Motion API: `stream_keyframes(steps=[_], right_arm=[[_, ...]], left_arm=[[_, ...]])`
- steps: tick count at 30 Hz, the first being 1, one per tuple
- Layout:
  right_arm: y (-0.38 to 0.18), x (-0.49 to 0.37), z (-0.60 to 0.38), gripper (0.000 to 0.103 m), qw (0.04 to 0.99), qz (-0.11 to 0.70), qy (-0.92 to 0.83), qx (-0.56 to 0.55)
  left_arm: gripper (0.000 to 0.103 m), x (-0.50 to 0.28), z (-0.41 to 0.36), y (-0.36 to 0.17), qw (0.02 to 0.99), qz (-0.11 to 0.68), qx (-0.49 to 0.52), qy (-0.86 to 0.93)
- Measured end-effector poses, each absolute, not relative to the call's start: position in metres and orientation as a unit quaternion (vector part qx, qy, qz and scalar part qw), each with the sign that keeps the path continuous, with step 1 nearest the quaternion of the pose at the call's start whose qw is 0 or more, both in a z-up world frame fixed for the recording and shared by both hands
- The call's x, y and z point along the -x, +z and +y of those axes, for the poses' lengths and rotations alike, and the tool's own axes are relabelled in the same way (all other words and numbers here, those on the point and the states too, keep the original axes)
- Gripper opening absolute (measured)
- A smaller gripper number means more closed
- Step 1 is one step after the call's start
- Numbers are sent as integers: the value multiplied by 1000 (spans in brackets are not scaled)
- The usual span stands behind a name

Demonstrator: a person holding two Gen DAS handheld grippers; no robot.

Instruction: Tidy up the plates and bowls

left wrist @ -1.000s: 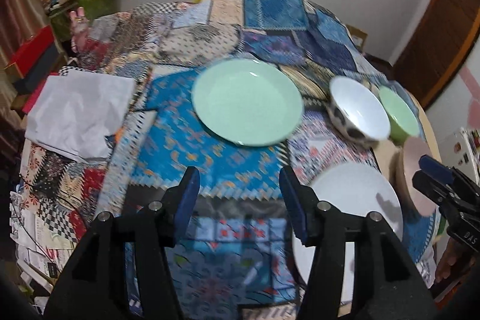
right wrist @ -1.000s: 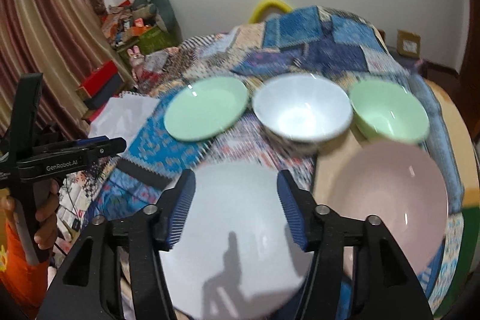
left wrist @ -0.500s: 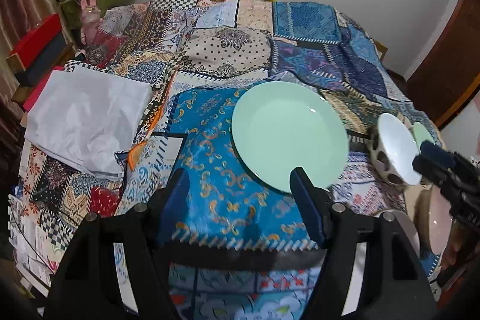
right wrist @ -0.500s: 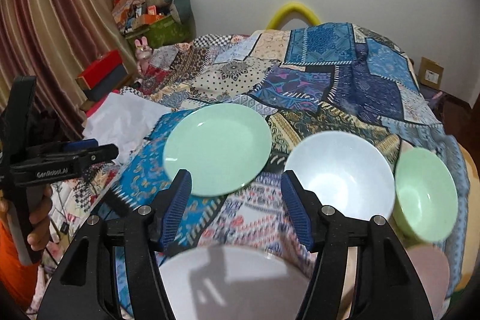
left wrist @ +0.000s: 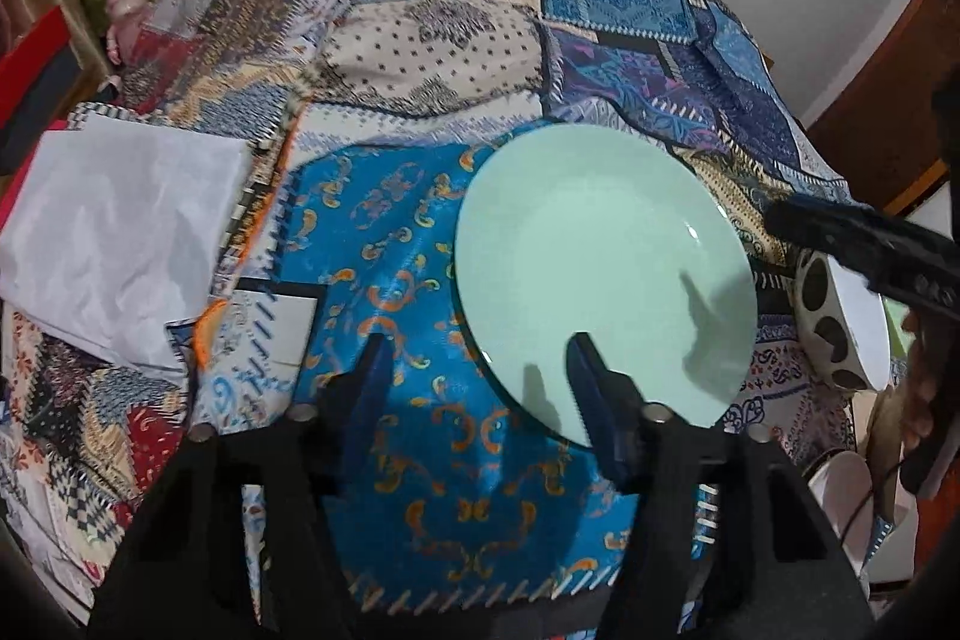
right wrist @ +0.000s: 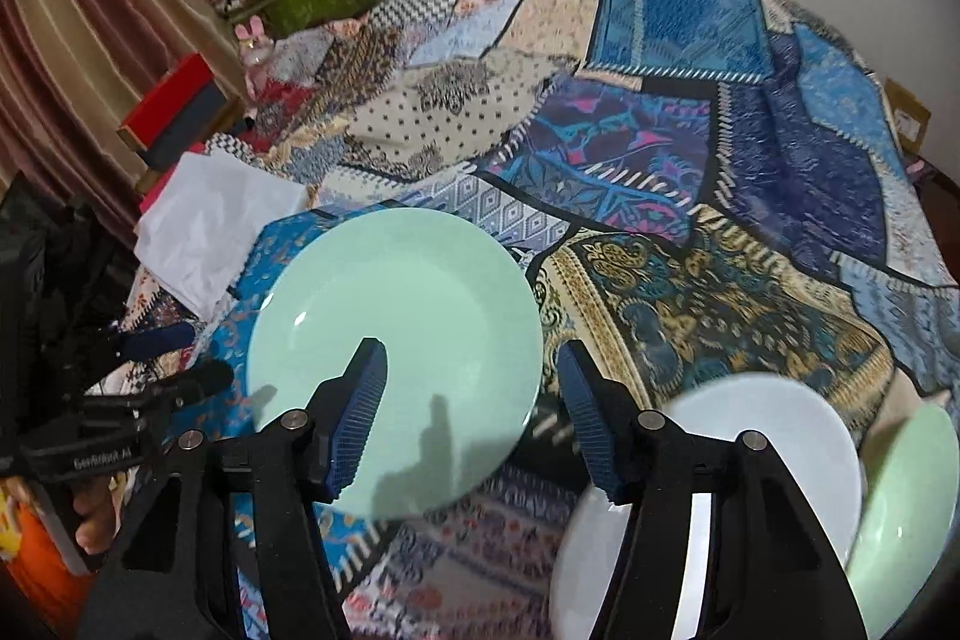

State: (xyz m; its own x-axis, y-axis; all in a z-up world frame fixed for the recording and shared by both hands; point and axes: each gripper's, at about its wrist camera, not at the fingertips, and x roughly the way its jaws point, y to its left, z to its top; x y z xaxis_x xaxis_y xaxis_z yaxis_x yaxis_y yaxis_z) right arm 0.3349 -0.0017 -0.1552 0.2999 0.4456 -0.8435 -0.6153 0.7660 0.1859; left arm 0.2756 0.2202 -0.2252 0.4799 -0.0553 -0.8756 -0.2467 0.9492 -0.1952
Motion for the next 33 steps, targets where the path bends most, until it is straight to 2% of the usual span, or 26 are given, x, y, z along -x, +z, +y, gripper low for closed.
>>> stream_keyframes(steps=[1, 4, 7, 19, 33], right_arm=[[-159, -340, 2, 46, 797, 498, 330, 90], [-169, -351, 9, 42, 785, 517, 328, 93], [-181, -361, 15, 37, 774, 536, 321, 102], [-196, -365, 23, 37, 759, 560, 307, 125], [-204, -305, 32, 37, 724, 571, 370, 117]], left_arm=[[51, -279, 220, -229, 844, 511, 153, 50], [38, -287, 220, -239, 837, 522, 161, 36], [33, -290, 218, -245, 835, 525, 162, 30], [33, -290, 220, -246, 834, 525, 167, 26], [33, -237, 244, -245, 827, 536, 169, 36]])
